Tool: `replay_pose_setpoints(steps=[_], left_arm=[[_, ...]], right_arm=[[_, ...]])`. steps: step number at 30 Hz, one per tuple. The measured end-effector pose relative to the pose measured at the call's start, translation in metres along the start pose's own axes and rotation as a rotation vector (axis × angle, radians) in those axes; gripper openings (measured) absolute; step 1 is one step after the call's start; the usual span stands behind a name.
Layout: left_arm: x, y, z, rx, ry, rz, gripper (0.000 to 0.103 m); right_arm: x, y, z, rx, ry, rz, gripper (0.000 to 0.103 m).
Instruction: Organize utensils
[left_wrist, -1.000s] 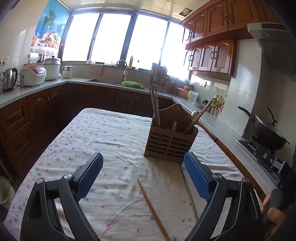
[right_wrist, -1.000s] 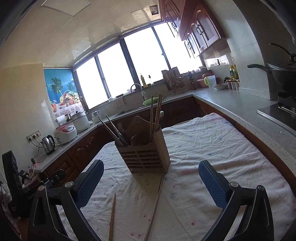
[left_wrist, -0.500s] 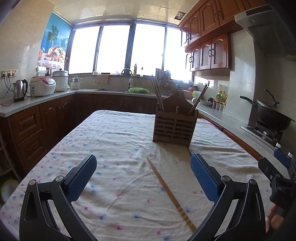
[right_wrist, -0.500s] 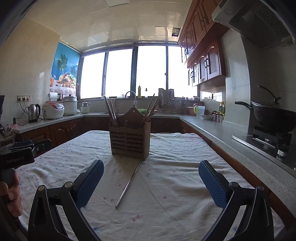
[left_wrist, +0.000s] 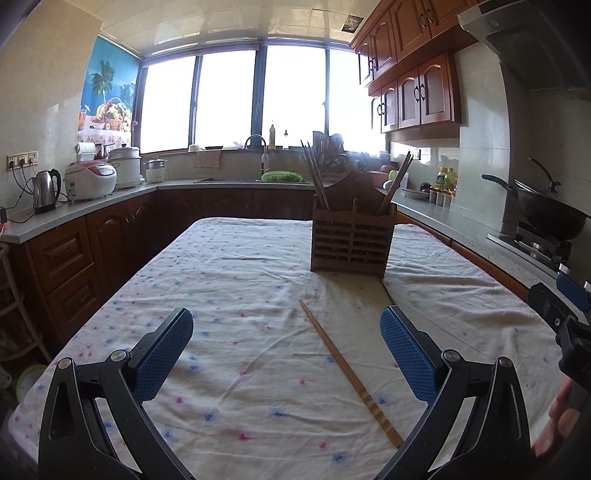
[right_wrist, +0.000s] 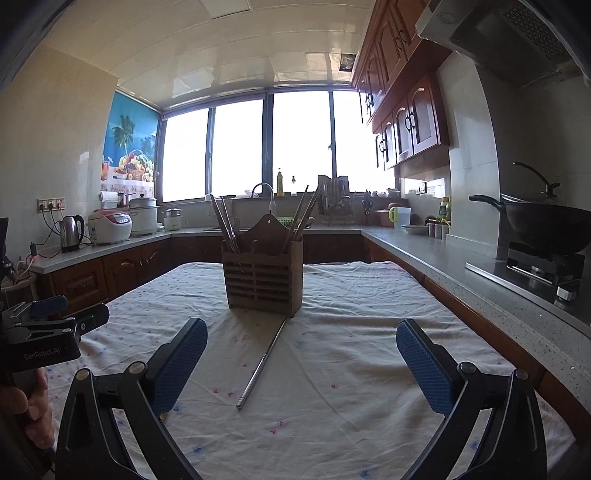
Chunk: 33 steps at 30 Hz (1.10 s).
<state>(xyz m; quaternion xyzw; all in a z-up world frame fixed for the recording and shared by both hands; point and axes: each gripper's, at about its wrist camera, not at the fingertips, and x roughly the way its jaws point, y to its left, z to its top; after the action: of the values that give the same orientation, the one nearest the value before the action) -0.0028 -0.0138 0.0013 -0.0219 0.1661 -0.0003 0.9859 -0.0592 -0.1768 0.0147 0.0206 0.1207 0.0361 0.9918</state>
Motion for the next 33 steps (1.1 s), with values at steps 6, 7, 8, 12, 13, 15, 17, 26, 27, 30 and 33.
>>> replay_pose_setpoints(steps=[6, 7, 8, 12, 13, 15, 17, 26, 27, 30, 33], left_arm=[[-0.003, -0.007, -0.004, 0.027, -0.005, 0.018, 0.103], [-0.004, -0.008, -0.004, 0.032, -0.007, 0.02, 0.103], [-0.005, -0.009, -0.004, 0.037, -0.01, 0.025, 0.103], [-0.007, -0.011, -0.004, 0.05, -0.02, 0.043, 0.103], [-0.007, -0.011, -0.004, 0.052, -0.02, 0.048, 0.103], [-0.006, -0.011, -0.004, 0.052, -0.017, 0.049, 0.103], [-0.005, -0.011, -0.004, 0.052, -0.016, 0.055, 0.103], [-0.004, -0.009, -0.005, 0.049, -0.013, 0.067, 0.103], [-0.004, -0.009, -0.005, 0.049, -0.014, 0.068, 0.103], [-0.004, -0.008, -0.005, 0.051, -0.02, 0.072, 0.103], [-0.004, -0.007, -0.004, 0.052, -0.024, 0.076, 0.103]], right_arm=[[0.001, -0.008, -0.004, 0.031, 0.016, -0.006, 0.103], [0.001, -0.01, -0.004, 0.038, 0.016, -0.008, 0.103], [0.001, -0.012, -0.004, 0.045, 0.016, -0.011, 0.103], [-0.002, -0.018, -0.003, 0.07, 0.0, -0.02, 0.103], [-0.003, -0.018, -0.003, 0.073, -0.002, -0.018, 0.103], [-0.003, -0.017, -0.003, 0.073, -0.002, -0.015, 0.103], [-0.002, -0.016, -0.004, 0.066, 0.001, -0.013, 0.103], [-0.001, -0.015, -0.004, 0.063, 0.004, -0.005, 0.103], [-0.001, -0.015, -0.005, 0.064, 0.007, -0.003, 0.103], [-0.001, -0.016, -0.005, 0.068, 0.007, -0.001, 0.103], [0.0, -0.016, -0.005, 0.068, 0.008, 0.002, 0.103]])
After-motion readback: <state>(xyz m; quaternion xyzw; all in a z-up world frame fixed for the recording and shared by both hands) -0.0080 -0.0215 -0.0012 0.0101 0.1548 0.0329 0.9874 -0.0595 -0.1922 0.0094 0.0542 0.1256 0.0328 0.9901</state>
